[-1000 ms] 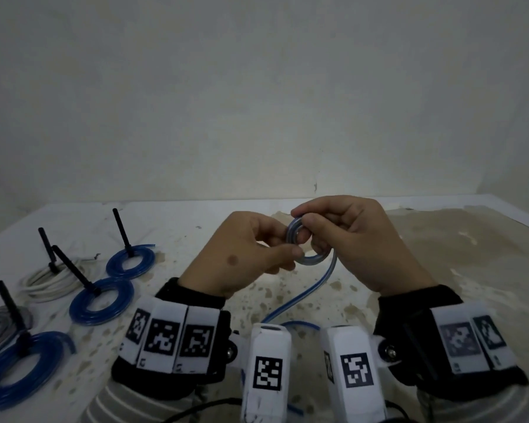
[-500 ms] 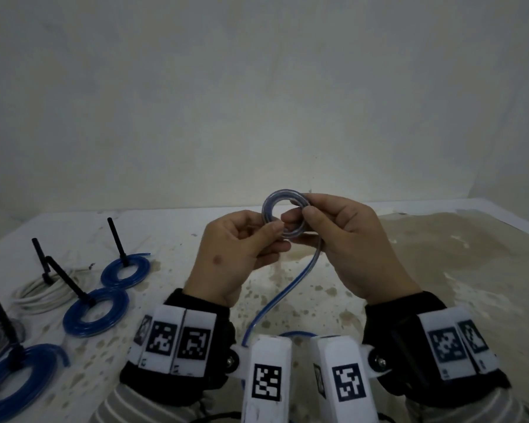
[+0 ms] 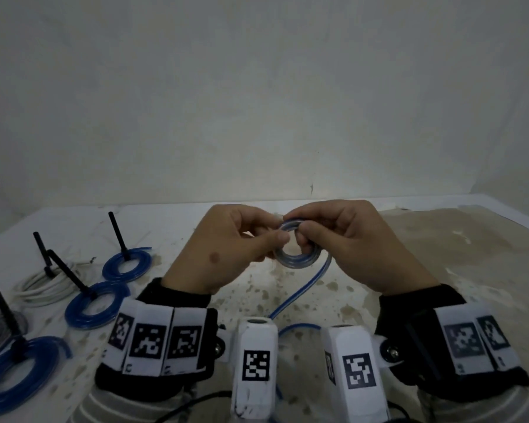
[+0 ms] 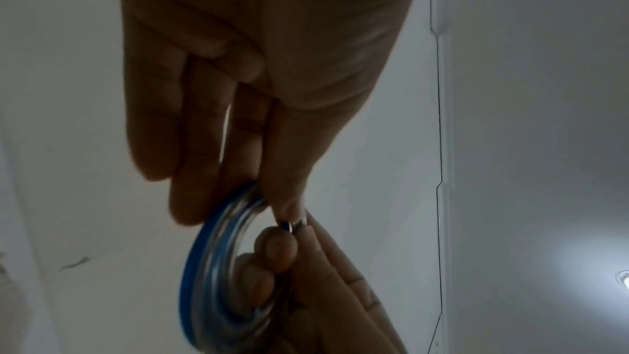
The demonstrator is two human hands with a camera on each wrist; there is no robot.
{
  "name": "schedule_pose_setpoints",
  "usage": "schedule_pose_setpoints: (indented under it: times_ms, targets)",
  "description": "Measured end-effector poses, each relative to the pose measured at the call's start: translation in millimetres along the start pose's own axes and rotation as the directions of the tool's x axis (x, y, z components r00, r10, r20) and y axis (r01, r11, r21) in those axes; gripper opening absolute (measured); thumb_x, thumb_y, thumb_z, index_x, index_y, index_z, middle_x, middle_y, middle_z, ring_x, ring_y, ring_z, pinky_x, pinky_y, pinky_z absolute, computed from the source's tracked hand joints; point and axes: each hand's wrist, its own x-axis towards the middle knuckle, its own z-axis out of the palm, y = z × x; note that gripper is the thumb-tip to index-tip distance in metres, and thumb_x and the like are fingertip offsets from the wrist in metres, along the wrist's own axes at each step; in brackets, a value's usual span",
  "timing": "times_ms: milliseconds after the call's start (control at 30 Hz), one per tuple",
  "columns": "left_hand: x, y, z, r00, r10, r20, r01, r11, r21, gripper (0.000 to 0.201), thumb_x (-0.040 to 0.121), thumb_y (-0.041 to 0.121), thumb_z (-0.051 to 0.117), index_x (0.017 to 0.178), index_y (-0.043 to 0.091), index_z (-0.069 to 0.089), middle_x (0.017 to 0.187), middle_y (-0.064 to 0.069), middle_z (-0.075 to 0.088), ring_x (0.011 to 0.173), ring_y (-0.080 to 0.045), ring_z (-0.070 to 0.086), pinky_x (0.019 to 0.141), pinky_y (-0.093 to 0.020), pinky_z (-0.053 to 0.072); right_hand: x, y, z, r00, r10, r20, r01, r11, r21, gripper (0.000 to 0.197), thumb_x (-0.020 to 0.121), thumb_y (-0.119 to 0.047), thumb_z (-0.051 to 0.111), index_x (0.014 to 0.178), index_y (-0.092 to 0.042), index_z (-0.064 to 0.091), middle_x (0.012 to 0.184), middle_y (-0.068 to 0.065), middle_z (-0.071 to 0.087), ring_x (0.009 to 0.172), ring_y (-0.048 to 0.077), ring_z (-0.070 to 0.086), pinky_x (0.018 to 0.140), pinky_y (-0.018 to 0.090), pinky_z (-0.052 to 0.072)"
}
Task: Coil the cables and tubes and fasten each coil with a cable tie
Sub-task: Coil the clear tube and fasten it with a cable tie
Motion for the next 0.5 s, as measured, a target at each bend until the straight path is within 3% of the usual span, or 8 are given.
schedule_pose_setpoints:
  times_ms: [167, 267, 333, 500]
  targets:
    - [-2, -1, -3, 0.998, -0.022, 0.067, 0.015, 0.994, 0.104, 0.005, 0.073, 0.012, 0.074, 0.074, 0.01, 0.07, 0.063, -0.008, 0.07, 0.06, -0.017, 0.068, 0.059, -0.028, 0.055, 1, 2, 3, 1.0, -0.02, -0.021, 0.017, 0.993, -0.118, 0.018, 0.086, -0.001, 0.06, 0.093, -0.014, 0.07, 0.071, 0.0, 0.072, 0.065, 0.016, 0.068, 0.069, 0.024, 0.057]
    - [1, -5, 2, 0.999, -0.043, -0.029, 0.043, 0.999, -0.006, 0.007, 0.076, 0.007, 0.071, 0.075, 0.004, 0.065, 0.065, -0.011, 0.069, 0.056, -0.015, 0.067, 0.057, -0.027, 0.055, 3, 5, 6, 0.99, -0.02, -0.138, 0.016, 0.999, -0.033, 0.016, 0.084, -0.001, 0.062, 0.094, -0.012, 0.068, 0.067, -0.003, 0.071, 0.061, 0.012, 0.068, 0.064, 0.02, 0.055]
    - [2, -8, 6, 0.994, -0.051, -0.094, 0.045, 0.997, -0.064, 0.009, 0.078, 0.006, 0.069, 0.075, 0.002, 0.062, 0.067, -0.011, 0.068, 0.056, -0.015, 0.067, 0.057, -0.026, 0.056, 4, 8, 7, 0.983, 0.015, -0.185, -0.013, 1.0, 0.011, 0.014, 0.086, -0.004, 0.06, 0.096, -0.01, 0.067, 0.073, 0.001, 0.072, 0.065, 0.012, 0.069, 0.066, 0.02, 0.055]
    - [6, -8, 9, 0.974, -0.128, -0.187, 0.058, 0.939, -0.338, 0.007, 0.081, 0.007, 0.064, 0.075, 0.006, 0.061, 0.061, -0.002, 0.069, 0.057, -0.012, 0.067, 0.056, -0.021, 0.055, 4, 9, 8, 0.981, 0.127, -0.147, -0.108, 0.986, 0.13, 0.018, 0.092, -0.01, 0.052, 0.092, -0.017, 0.068, 0.088, 0.004, 0.073, 0.078, 0.015, 0.069, 0.074, 0.027, 0.057]
